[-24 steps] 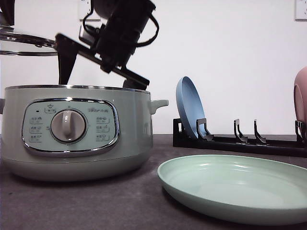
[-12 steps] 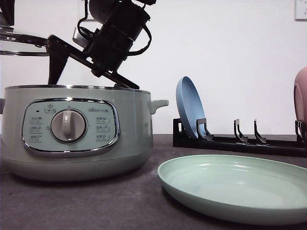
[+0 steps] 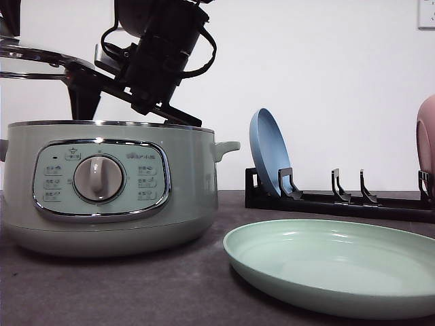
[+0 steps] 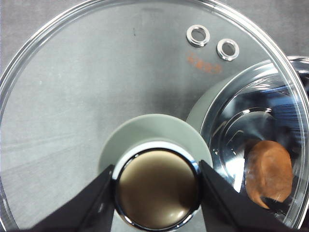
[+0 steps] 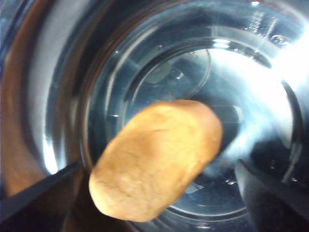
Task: The right arm pick the green plate and place it on desk, then the left arm uncap open the steamer lid, the right arm pick the potato and place it on the plate, then the right arm cap close the steamer lid
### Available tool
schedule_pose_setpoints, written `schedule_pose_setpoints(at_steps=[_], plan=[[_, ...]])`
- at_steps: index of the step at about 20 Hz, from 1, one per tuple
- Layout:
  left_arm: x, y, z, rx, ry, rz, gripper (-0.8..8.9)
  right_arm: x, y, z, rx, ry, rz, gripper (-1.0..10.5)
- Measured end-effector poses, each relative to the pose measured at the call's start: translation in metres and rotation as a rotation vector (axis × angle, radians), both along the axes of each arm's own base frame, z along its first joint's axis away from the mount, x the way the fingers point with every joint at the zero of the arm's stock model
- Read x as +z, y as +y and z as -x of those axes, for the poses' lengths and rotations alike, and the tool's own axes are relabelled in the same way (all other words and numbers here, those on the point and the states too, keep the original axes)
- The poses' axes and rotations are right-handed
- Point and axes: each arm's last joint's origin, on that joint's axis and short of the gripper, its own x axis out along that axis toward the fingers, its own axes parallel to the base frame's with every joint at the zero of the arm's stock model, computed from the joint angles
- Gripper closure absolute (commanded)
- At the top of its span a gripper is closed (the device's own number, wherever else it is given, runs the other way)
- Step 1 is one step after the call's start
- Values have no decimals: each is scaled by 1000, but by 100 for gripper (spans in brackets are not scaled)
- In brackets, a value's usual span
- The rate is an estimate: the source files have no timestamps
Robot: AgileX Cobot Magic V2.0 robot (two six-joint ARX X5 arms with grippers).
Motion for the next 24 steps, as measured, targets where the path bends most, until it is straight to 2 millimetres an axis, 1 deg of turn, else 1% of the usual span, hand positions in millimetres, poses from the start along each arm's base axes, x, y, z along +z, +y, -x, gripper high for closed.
schedule_pose_setpoints(at_steps=[3,11,15,16,20,21,22,24], plan=[[0,0,0,0,0,0,804,0,1,1,1,-8,4,524],[0,0,0,0,0,1,804,0,4,0,-4,-12,-11,523],[0,0,0,-1,0,1,804,-19,12,0,-10,15,2,529],[0,0,0,-1,0,1,804,-21,13,-1,-12,20,6,565],[0,0,0,-1,0,1,804,-21,14,-2,-14,11,-6,818],[0,0,0,-1,0,1,804,-21,14,-2,-14,11,-6,864],[0,0,0,0,0,1,804,-20,14,-2,-14,11,-7,884],[0,0,0,-1,0,1,804,-18,12,-2,-15,7,-6,887]])
